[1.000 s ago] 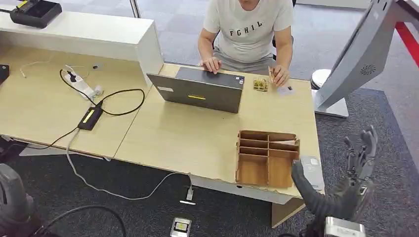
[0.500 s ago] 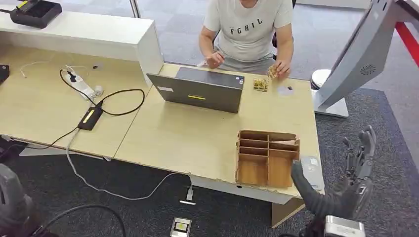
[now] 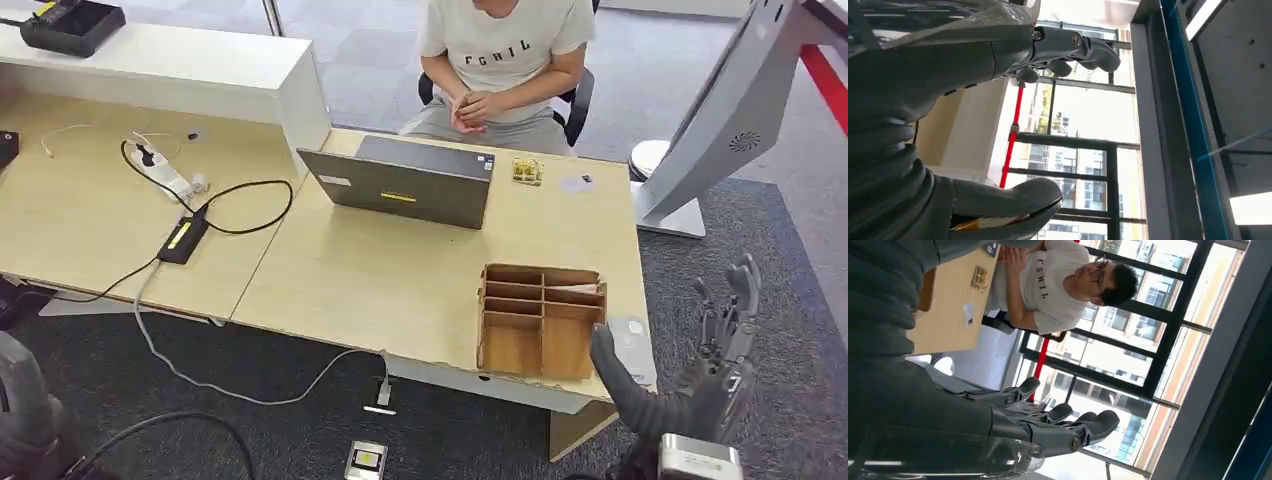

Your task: Pass the card to the sensor for recognition and then transmit it.

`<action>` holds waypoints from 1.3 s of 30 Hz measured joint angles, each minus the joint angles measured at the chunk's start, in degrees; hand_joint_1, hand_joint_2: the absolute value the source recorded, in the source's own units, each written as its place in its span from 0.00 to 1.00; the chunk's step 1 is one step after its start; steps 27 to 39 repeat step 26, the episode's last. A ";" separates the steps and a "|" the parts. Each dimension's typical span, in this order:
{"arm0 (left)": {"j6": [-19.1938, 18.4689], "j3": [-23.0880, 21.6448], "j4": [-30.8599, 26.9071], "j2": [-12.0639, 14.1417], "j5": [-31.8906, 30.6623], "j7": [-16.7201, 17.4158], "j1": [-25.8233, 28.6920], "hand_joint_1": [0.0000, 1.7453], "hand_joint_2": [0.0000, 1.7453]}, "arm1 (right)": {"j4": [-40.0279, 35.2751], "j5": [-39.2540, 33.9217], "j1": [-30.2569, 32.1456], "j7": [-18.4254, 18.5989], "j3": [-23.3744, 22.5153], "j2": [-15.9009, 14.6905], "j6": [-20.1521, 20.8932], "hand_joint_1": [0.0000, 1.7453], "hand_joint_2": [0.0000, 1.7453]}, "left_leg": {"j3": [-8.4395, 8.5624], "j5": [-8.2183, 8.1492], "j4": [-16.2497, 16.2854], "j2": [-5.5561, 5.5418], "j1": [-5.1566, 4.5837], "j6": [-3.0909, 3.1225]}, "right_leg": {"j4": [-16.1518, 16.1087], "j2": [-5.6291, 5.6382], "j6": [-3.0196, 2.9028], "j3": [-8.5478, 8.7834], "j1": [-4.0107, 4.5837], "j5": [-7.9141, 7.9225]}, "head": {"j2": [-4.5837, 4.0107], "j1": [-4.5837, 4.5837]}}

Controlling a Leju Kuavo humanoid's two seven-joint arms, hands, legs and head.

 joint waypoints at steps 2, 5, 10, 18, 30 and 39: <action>0.00 -0.15 0.00 0.07 0.13 0.00 -0.01 0.10 1.00 | 0.00 0.00 0.01 -0.11 0.00 0.00 0.00 0.00 1.00 | 0.00 0.00 0.00 0.00 0.00 0.00 | 0.00 0.00 0.00 0.00 0.00 0.00 | 0.00 0.00; 0.00 -0.35 0.00 0.17 0.22 0.00 -0.02 1.00 1.00 | 0.00 0.00 0.02 -0.28 0.00 0.00 0.00 0.00 1.00 | 0.00 0.00 0.00 0.00 0.00 0.00 | 0.00 0.00 0.00 0.00 0.00 0.00 | 0.00 0.02; 0.00 -0.68 0.00 0.35 0.07 0.00 -0.06 1.00 1.00 | 0.00 0.00 0.05 -0.33 0.00 0.00 0.00 0.00 1.00 | 0.01 0.00 0.00 0.00 0.00 0.00 | 0.00 0.00 0.00 0.00 0.00 0.00 | 0.00 0.00; 0.00 -0.85 0.02 0.92 0.09 0.00 -0.09 1.00 1.00 | 0.00 0.11 0.12 -0.33 0.00 0.00 0.00 0.44 1.00 | 0.01 0.00 0.00 0.00 0.00 0.00 | 0.00 0.00 0.00 -0.01 0.00 0.00 | 0.00 0.00; -0.39 -1.20 0.15 1.79 2.06 0.00 -0.39 0.88 1.00 | -0.02 1.20 0.87 -0.33 -0.04 0.00 0.00 0.93 1.00 | 0.02 0.00 0.00 0.00 0.00 0.00 | 0.00 0.00 0.00 -0.01 0.00 0.00 | 0.00 0.02; -0.39 -1.20 0.15 1.79 2.06 0.00 -0.39 0.88 1.00 | -0.02 1.20 0.87 -0.33 -0.04 0.00 0.00 0.93 1.00 | 0.02 0.00 0.00 0.00 0.00 0.00 | 0.00 0.00 0.00 -0.01 0.00 0.00 | 0.00 0.02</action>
